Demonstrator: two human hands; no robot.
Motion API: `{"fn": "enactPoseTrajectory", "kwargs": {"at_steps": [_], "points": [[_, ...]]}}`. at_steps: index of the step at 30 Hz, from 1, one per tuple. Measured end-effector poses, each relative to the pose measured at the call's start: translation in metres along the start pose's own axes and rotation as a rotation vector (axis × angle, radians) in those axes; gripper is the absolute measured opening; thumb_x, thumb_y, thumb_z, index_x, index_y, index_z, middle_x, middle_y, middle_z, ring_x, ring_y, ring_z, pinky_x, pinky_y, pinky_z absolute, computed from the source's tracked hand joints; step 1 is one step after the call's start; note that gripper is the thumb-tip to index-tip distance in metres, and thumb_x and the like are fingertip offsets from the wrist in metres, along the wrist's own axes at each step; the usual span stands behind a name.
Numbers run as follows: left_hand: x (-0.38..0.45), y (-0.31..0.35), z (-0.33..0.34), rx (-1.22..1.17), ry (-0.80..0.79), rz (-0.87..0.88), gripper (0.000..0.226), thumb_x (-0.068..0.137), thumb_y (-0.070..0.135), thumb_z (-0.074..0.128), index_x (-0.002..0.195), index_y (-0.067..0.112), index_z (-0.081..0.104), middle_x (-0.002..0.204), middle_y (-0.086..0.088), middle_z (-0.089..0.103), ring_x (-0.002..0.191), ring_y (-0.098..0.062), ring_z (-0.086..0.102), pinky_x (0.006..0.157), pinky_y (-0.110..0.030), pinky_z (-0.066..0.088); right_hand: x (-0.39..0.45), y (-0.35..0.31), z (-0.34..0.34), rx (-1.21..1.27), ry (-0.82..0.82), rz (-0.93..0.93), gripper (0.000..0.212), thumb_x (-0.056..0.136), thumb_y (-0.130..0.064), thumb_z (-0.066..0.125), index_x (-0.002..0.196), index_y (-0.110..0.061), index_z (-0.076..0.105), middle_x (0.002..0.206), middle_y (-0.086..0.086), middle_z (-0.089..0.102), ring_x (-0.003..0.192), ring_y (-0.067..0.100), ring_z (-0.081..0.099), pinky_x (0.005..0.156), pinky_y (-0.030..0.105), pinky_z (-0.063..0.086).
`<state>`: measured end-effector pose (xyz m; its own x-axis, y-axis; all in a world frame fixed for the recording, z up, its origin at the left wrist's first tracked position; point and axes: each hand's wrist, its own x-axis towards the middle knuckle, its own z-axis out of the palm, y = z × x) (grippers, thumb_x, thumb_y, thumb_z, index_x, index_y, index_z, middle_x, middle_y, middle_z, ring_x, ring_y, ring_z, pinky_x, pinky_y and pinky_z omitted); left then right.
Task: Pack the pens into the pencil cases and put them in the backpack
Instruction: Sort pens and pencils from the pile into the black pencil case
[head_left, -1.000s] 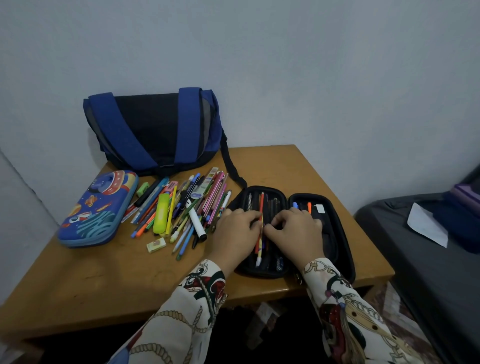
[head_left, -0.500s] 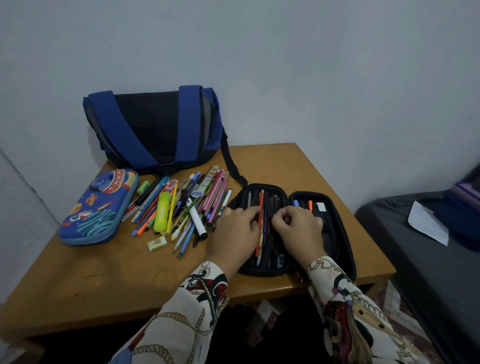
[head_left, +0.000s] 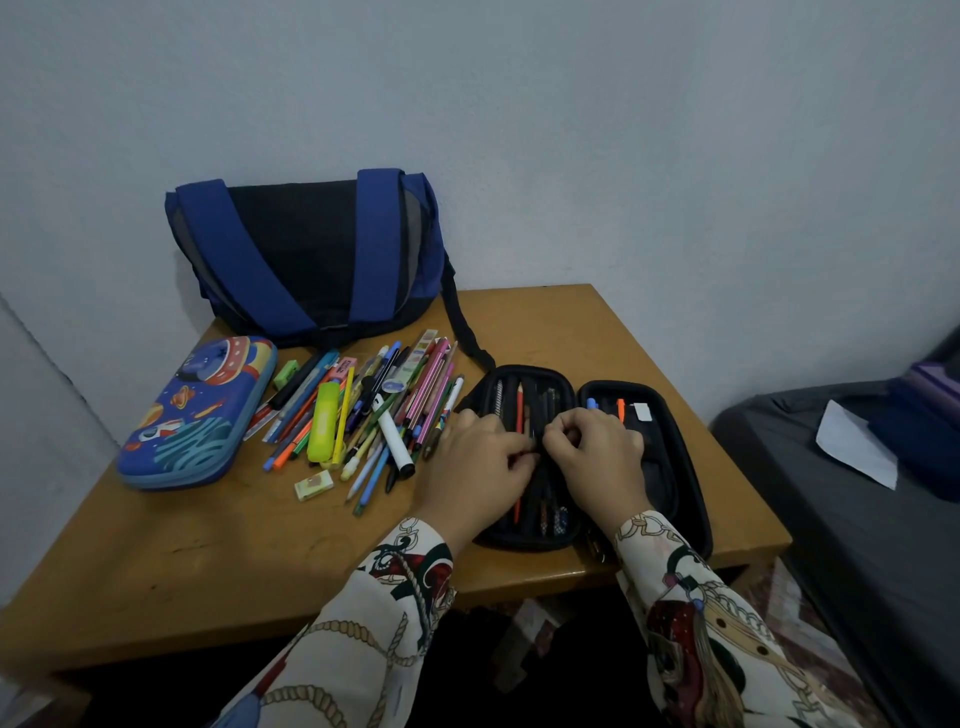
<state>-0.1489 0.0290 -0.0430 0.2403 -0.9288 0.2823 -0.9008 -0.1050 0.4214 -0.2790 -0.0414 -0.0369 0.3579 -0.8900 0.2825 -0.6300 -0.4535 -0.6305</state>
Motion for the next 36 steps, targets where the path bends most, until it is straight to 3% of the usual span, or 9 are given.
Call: {"fn": "enactPoseTrajectory", "kwargs": {"at_steps": [9,12,17,22,25,28,32,36], "points": [[-0.0036,0.0000,-0.0005,-0.103,0.068,0.041,0.031,0.098,0.021,0.046,0.127,0.028,0.054,0.111,0.008,0.054,0.113,-0.012,0.044,0.095,-0.032,0.039,-0.0022,-0.0018,-0.0014,0.019,0.009,-0.018,0.020,0.092,-0.026,0.056,0.072,-0.027,0.058,0.073,-0.011,0.053,0.084,0.012,0.050,0.081,0.030,0.019],[-0.0032,-0.0012,-0.0001,-0.122,0.061,0.051,0.037,0.094,0.023,0.052,0.130,0.033,0.050,0.111,0.008,0.049,0.111,-0.015,0.046,0.095,-0.036,0.044,-0.0021,-0.0013,-0.0015,0.024,0.015,-0.022,0.020,0.092,-0.025,0.056,0.072,-0.026,0.058,0.073,-0.011,0.053,0.084,0.011,0.050,0.081,0.030,0.020],[-0.0046,-0.0002,-0.0004,-0.103,0.116,-0.024,0.045,0.095,0.031,0.053,0.139,0.029,0.045,0.110,0.013,0.040,0.113,-0.009,0.039,0.091,-0.027,0.042,-0.0019,-0.0005,-0.0008,0.033,0.015,-0.021,0.019,0.091,-0.027,0.056,0.072,-0.027,0.057,0.074,-0.012,0.053,0.084,0.012,0.050,0.082,0.030,0.021],[-0.0029,-0.0069,0.0067,-0.091,0.051,-0.015,0.050,0.094,0.027,0.050,0.141,0.039,0.039,0.117,0.011,0.048,0.116,-0.012,0.043,0.097,-0.035,0.042,-0.0021,-0.0005,-0.0010,0.035,0.010,-0.017,0.020,0.092,-0.026,0.056,0.072,-0.026,0.057,0.073,-0.012,0.052,0.084,0.012,0.050,0.082,0.030,0.020],[-0.0026,-0.0057,0.0064,-0.070,0.054,0.016,0.053,0.093,0.031,0.053,0.142,0.040,0.035,0.124,0.010,0.047,0.122,-0.013,0.040,0.098,-0.032,0.037,-0.0026,-0.0001,-0.0015,0.033,0.008,-0.019,0.021,0.092,-0.027,0.056,0.071,-0.028,0.056,0.074,-0.012,0.052,0.084,0.011,0.049,0.082,0.030,0.020],[-0.0014,-0.0009,0.0032,-0.037,0.133,0.012,0.041,0.091,0.034,0.059,0.130,0.028,0.048,0.126,0.010,0.048,0.126,-0.008,0.032,0.101,-0.028,0.033,-0.0022,-0.0001,-0.0013,0.042,0.010,-0.018,0.021,0.091,-0.027,0.056,0.070,-0.030,0.054,0.074,-0.013,0.053,0.084,0.010,0.049,0.082,0.030,0.021],[-0.0020,-0.0025,0.0064,0.008,0.189,0.024,0.023,0.096,0.033,0.051,0.107,0.022,0.068,0.118,0.008,0.054,0.120,-0.011,0.033,0.100,-0.035,0.039,-0.0022,-0.0003,-0.0006,0.045,0.011,-0.013,0.020,0.091,-0.026,0.056,0.071,-0.028,0.056,0.073,-0.012,0.053,0.083,0.011,0.050,0.081,0.030,0.020],[-0.0008,-0.0040,0.0051,0.013,0.107,0.007,0.029,0.098,0.027,0.046,0.117,0.025,0.068,0.129,0.008,0.050,0.126,-0.012,0.027,0.106,-0.036,0.033,-0.0011,-0.0003,-0.0007,0.041,-0.001,0.004,0.023,0.092,-0.028,0.056,0.070,-0.030,0.055,0.073,-0.011,0.054,0.084,0.013,0.053,0.083,0.031,0.021]]}}
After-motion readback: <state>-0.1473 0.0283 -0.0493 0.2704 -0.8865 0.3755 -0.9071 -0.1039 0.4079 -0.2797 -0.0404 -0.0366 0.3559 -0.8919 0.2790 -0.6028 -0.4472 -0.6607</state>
